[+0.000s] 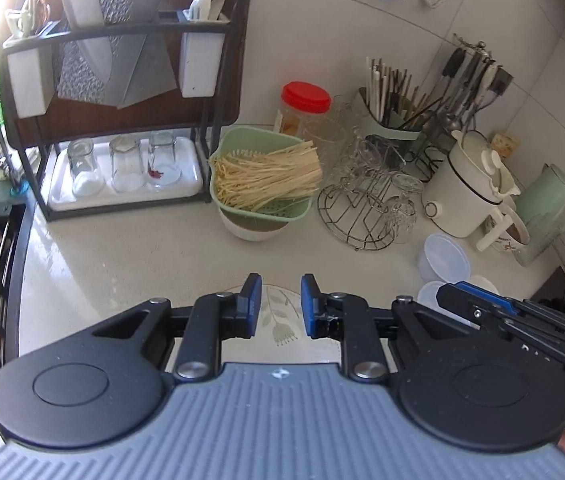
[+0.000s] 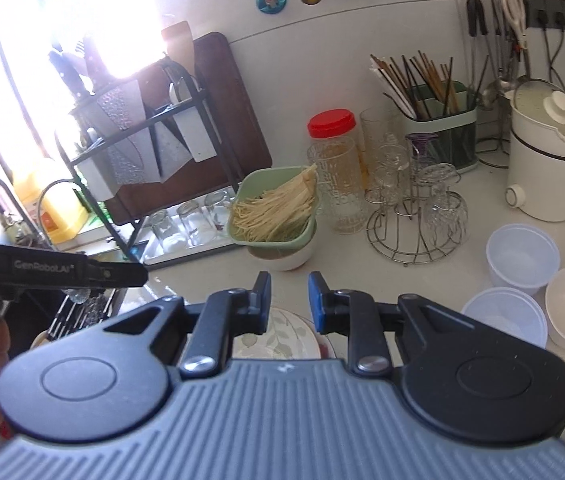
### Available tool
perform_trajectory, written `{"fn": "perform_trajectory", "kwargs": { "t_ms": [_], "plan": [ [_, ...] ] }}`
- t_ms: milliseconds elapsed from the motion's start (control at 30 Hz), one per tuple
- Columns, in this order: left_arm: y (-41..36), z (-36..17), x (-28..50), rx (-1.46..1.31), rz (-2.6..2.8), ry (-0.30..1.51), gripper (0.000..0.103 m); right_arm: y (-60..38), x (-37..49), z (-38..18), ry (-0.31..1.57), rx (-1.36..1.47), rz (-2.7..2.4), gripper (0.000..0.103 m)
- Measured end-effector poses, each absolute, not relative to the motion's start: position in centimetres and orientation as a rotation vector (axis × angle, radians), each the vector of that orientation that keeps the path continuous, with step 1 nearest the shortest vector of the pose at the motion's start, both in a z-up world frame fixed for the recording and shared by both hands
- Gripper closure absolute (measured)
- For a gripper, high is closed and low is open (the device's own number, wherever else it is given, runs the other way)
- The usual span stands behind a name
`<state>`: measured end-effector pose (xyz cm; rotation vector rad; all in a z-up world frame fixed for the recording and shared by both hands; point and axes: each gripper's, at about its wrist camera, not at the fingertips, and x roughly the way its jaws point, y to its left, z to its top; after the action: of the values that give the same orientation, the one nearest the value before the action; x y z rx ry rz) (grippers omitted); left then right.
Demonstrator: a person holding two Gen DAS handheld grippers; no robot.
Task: Organize plates and bowls
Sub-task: 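Withdraw both grippers and move toward the pale-blue plastic bowls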
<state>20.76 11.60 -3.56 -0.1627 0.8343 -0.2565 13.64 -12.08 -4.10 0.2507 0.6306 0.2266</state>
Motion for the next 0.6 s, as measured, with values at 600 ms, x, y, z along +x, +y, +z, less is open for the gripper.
{"fn": "perform_trajectory", "kwargs": {
  "t_ms": [600],
  "plan": [
    [11.6,-5.5,21.8,-0.164,-0.294,0.868,0.079,-11.3,13.8,-5.5,0.654,0.262,0.154,0.078]
  ]
}}
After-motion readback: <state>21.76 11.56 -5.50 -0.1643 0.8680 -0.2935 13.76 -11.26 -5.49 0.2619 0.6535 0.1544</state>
